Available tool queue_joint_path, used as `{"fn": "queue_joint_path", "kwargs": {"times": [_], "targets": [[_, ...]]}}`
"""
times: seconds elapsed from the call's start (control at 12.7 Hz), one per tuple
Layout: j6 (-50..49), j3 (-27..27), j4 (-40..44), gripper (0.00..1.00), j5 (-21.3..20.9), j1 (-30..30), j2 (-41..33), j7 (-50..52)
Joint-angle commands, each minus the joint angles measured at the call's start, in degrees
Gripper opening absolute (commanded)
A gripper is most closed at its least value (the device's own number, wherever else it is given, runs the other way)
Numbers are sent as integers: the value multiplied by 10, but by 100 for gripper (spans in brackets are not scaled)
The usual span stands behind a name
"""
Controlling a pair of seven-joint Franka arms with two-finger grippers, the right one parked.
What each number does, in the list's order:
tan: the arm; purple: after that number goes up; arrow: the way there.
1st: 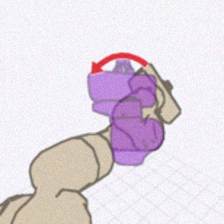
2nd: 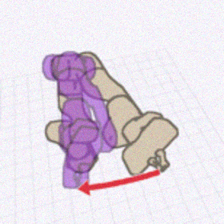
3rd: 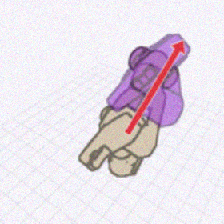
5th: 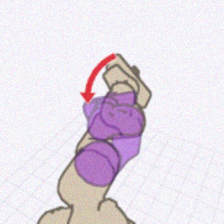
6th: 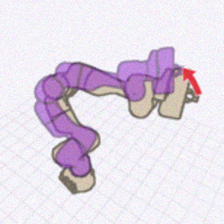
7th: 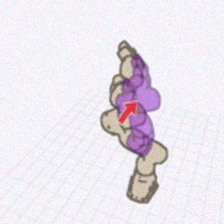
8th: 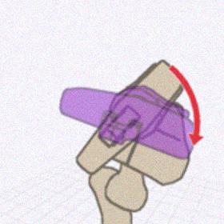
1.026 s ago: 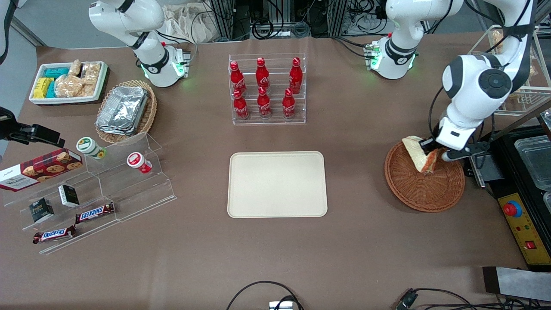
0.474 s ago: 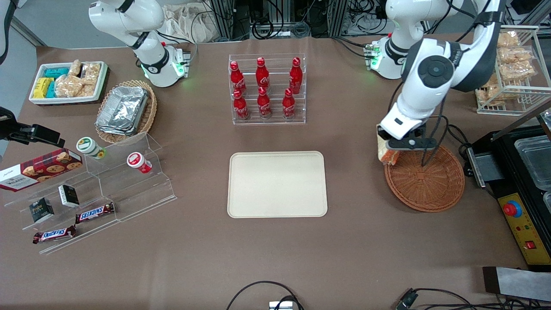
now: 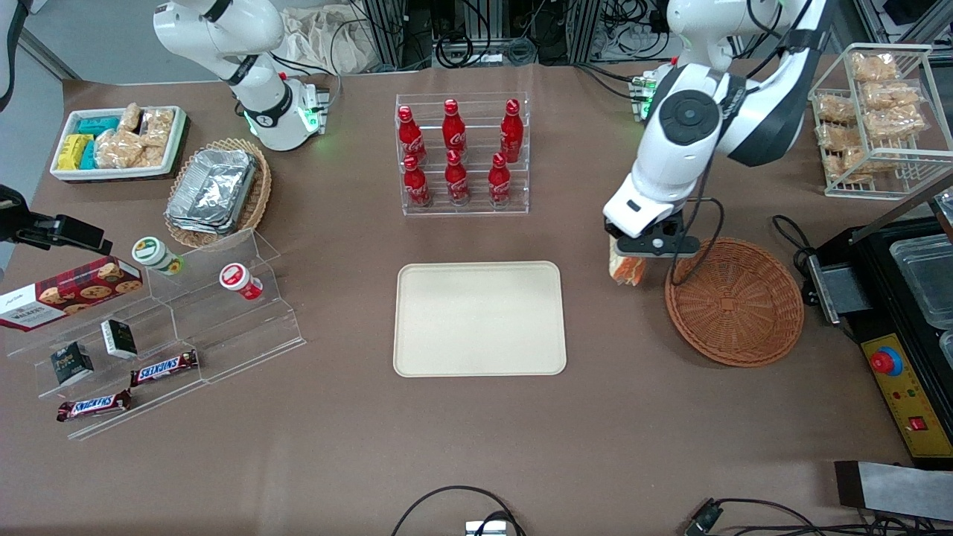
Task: Place sandwich from basket to tray
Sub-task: 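Carry the sandwich over the beige tray and lower it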
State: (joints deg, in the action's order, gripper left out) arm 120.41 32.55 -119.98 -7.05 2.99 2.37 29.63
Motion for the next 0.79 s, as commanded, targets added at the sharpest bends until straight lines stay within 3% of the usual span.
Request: {"fn": "queue_joint_path", "kwargs": {"times": [0.0,0.32,0.71], "targets": [[-41,26,88,16,-64,-11,94,80],[-68,26,178,16,-118,-58,186,156],[-72,26,228,17,-147,-90,251,160]]}}
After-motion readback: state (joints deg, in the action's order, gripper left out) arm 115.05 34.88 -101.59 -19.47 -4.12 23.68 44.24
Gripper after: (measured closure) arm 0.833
